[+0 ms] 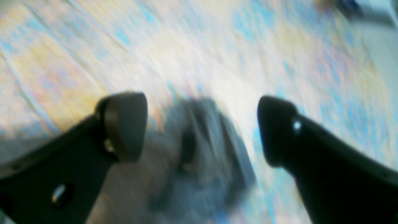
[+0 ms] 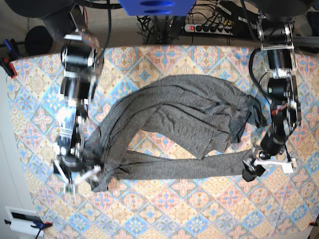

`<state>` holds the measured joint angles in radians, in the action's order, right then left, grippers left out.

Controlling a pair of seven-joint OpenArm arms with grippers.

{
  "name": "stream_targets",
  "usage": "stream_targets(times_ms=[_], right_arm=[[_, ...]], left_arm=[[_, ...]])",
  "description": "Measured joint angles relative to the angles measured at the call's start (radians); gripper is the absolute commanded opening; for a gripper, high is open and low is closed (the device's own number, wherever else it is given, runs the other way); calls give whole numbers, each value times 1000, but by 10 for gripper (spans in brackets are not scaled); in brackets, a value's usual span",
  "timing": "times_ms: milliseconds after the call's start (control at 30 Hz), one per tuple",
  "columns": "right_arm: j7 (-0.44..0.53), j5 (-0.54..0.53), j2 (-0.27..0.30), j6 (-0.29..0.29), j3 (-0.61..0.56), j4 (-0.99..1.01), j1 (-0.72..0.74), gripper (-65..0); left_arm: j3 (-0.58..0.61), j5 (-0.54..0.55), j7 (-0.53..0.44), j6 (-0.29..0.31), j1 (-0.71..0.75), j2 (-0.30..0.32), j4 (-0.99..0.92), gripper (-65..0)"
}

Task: Layout the t-shirt on the table in an organized manner, then fold the t-shirt properly
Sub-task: 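Release the shirt and raise both grippers away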

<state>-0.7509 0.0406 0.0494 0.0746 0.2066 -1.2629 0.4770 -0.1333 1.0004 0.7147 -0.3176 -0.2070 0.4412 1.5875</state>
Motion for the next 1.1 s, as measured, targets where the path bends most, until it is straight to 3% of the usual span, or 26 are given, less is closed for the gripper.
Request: stream_targets(times_ms=[67, 167, 233, 300, 400, 467, 533, 600, 700, 967, 1100], right_arm=[[-47, 0, -2, 1, 31, -151, -111, -110], [2, -1, 8, 10, 29, -357, -201, -112], [40, -23, 25, 98, 22, -456, -296, -113], [-9, -15, 22, 165, 21, -489, -423, -134], [-95, 6, 23, 277, 28, -507, -554, -227], [-66, 2, 29, 318, 29, -530, -556, -304], [-45, -14, 27, 321, 23, -569, -552, -390], [-41, -18, 26, 325, 22, -615, -588, -460], [-72, 0, 27, 322, 25, -682, -679, -513], [-67, -15, 23, 337, -96, -710, -867, -519], [-23, -83, 29, 321, -153, -708, -840, -519]], left_arm=[[-1, -43, 61, -5, 74, 14, 114, -82], [-3, -101, 134, -4, 192, 25, 237, -100], [-2, -105, 147, -4, 257, 24, 283, -149], [-9, -108, 144, -3, 326, 24, 307, -225], [-58, -109, 151, -4, 430, 8, 325, -356], [-89, -115, 148, -5, 466, -25, 325, -424], [-116, -108, 154, -3, 484, -55, 325, -455], [-138, -109, 146, -3, 502, -61, 326, -451], [-155, -111, 140, -4, 564, -62, 328, -438], [-212, -108, 140, 0, 643, -93, 320, -410], [-224, -126, 145, -12, 656, -114, 282, -385]])
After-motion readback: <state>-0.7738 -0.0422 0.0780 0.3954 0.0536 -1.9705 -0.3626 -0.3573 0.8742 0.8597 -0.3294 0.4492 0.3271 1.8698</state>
